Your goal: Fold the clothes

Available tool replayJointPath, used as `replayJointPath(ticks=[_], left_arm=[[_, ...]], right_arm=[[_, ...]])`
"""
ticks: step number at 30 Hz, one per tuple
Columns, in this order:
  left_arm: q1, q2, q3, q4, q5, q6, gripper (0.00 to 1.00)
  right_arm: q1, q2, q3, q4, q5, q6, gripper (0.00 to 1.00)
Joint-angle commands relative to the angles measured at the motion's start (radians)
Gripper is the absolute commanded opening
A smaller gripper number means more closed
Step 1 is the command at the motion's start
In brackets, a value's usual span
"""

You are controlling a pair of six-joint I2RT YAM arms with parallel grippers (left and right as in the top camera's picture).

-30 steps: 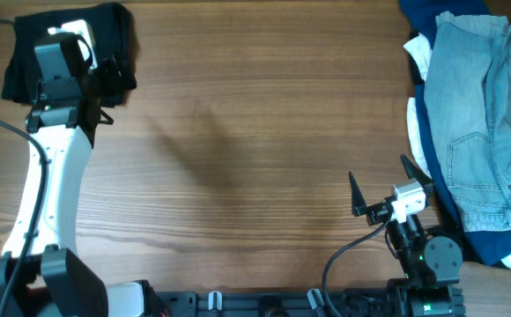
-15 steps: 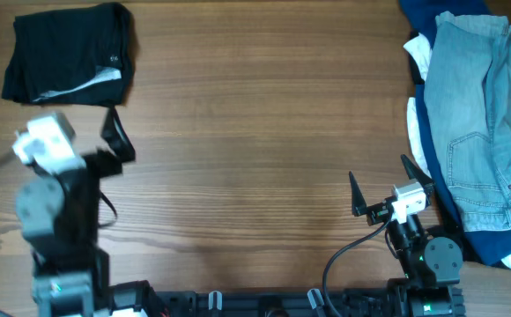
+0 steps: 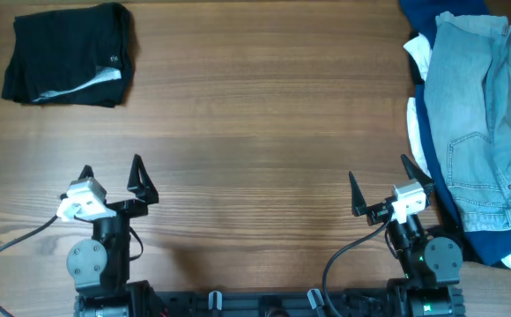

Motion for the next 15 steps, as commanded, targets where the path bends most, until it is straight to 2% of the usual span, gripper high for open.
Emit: replayJointPath(ticks=[1,5,15], left_arm=[[0.004,-0.040,-0.023,0.004,0.008,-0.019,1.00],[0.004,-0.103,-0.053,0.005,0.008,-0.047,1.00],[0.004,-0.103,-0.059,0.027,-0.009,-0.047,1.00]], right_arm=[[-0.004,-0.008,-0.003,0.002,0.014,0.021,1.00],[-0.004,-0.008,-0.003,0.002,0.014,0.021,1.00],[-0.004,-0.008,-0.003,0.002,0.014,0.021,1.00]])
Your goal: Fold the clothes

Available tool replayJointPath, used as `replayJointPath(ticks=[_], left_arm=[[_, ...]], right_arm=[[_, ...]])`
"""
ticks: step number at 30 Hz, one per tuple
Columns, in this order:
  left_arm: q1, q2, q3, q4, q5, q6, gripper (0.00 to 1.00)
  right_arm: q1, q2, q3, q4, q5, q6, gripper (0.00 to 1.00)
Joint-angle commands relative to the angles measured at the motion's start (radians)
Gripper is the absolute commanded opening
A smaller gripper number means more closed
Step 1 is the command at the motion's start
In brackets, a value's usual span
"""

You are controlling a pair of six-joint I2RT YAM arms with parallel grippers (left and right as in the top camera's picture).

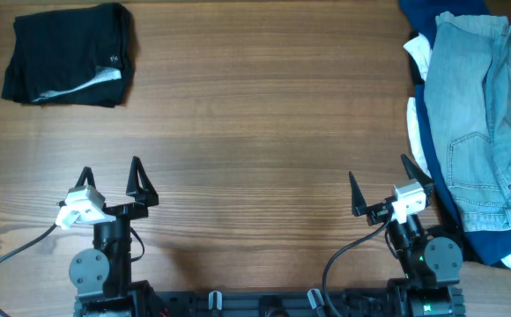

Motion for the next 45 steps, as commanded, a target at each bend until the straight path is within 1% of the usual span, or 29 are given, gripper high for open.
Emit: replayJointPath(ticks=[1,3,6,7,45], left_arm=[[0.004,-0.012,-0.039,0.000,-0.003,-0.009,1.00],[0.003,-0.012,-0.087,0.002,0.025,-0.011,1.00],[0.001,-0.012,-0.087,-0.027,0.024,-0.021,1.00],[0.001,-0.012,-0.087,-0.059,0.024,-0.025,1.00],[0.001,-0.012,-0.087,-0.055,0.024,-0.027,1.00]], right_arm=[[-0.004,-0.008,-0.003,0.002,0.014,0.021,1.00],[-0.004,-0.008,-0.003,0.002,0.014,0.021,1.00],[-0.004,-0.008,-0.003,0.002,0.014,0.021,1.00],[-0.004,-0.008,-0.003,0.002,0.014,0.021,1.00],[-0.004,-0.008,-0.003,0.002,0.014,0.021,1.00]])
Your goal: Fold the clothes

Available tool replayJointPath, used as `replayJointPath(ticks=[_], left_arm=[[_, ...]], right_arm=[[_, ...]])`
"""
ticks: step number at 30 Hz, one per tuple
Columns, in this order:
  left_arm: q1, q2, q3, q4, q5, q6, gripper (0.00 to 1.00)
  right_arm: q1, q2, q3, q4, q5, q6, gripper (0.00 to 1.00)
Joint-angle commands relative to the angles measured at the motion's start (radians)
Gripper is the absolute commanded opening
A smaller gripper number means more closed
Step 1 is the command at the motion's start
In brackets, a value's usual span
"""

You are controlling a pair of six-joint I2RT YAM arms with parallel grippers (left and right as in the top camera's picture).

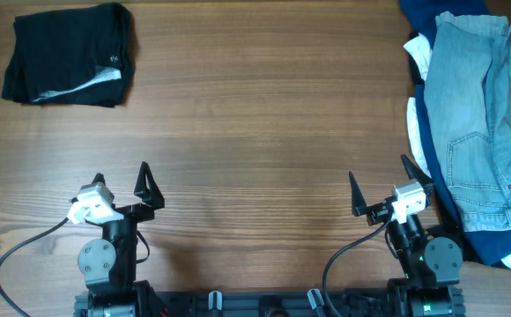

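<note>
A folded black garment (pixel 69 55) lies at the table's far left corner. On the right edge sits a pile of unfolded clothes (pixel 476 132), with light blue jeans on top of dark blue and white pieces. My left gripper (pixel 123 179) stands open near the front left, holding nothing. At the front right my right gripper (pixel 384 187) is open too, just left of the pile and apart from it.
The wooden table (pixel 255 132) stretches between the two garments. Black cables run from both arm bases (pixel 106 264) along the front edge.
My left gripper has moved a little to the right and toward the front. The right arm and both garments stay where they were.
Both grippers were open near the front edge, the black garment folded at the far left, the pile at the right. Since then only the left arm has moved, drifting slightly left and then right.
</note>
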Motion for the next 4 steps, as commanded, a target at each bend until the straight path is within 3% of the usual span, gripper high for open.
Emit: replayJointPath(ticks=[1,4], left_arm=[[0.001,-0.011,-0.002,-0.009,0.008,-0.013,1.00],[0.001,-0.011,-0.002,-0.009,0.008,-0.012,1.00]], right_arm=[[-0.004,-0.008,-0.003,0.002,0.014,0.021,1.00],[-0.004,-0.008,-0.003,0.002,0.014,0.021,1.00]])
